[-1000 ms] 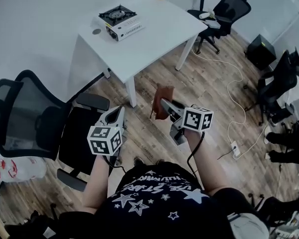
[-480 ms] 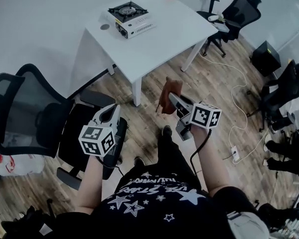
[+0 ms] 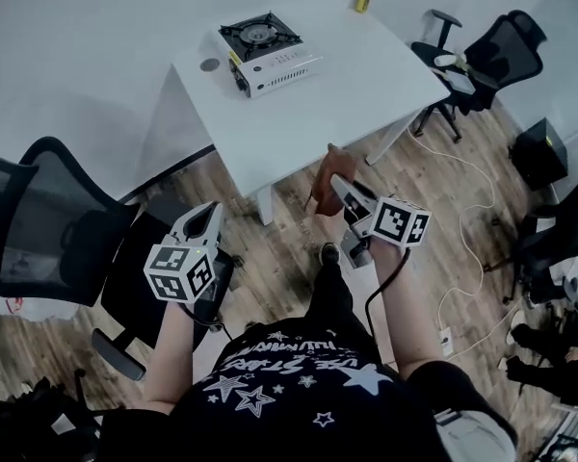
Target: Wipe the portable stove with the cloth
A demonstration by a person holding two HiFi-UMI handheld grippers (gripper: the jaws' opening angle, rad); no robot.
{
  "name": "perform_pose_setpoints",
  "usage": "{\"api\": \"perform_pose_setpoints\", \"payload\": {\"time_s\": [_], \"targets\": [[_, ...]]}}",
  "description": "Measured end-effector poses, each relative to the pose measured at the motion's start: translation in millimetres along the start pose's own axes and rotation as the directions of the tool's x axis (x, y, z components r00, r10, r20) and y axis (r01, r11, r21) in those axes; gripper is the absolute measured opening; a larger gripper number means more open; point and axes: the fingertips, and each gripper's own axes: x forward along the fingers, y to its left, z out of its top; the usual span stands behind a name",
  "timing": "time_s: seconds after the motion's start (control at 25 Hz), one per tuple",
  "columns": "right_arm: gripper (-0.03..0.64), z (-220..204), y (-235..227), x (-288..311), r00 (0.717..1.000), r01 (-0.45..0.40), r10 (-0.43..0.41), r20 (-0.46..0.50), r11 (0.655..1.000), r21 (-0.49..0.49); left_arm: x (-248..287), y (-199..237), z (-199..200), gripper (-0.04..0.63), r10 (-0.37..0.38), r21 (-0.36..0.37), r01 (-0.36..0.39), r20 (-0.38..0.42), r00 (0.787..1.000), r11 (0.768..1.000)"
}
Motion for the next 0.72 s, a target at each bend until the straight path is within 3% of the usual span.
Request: {"api": "perform_pose_setpoints", "payload": {"time_s": [0.36,0.56,0.72], "targets": [[0.061,117.7,-86.4,38.2,0.99,-0.126,0.125,-0.066,0.992,-0.004,119.6,-28.5,65.1,0.006,0.149,-0.019,-0.148,0.024,0.989,0.989],[0.061,166.2,-124.2,63.5,0.971,-0.198,0.197,-0.134,0.98,0.0,175.0,-25.9,100.8,0.006,0.26,-0.018,-0.259,0.047,0.965,0.966],[0.061,190.1,-152.5,85.6,0.952,-0.241,0.237,-0.193,0.97,0.003,200.2,-22.4,113.1,0.006,0.34,-0.064,-0.337,0.055,0.939,0.939]]}}
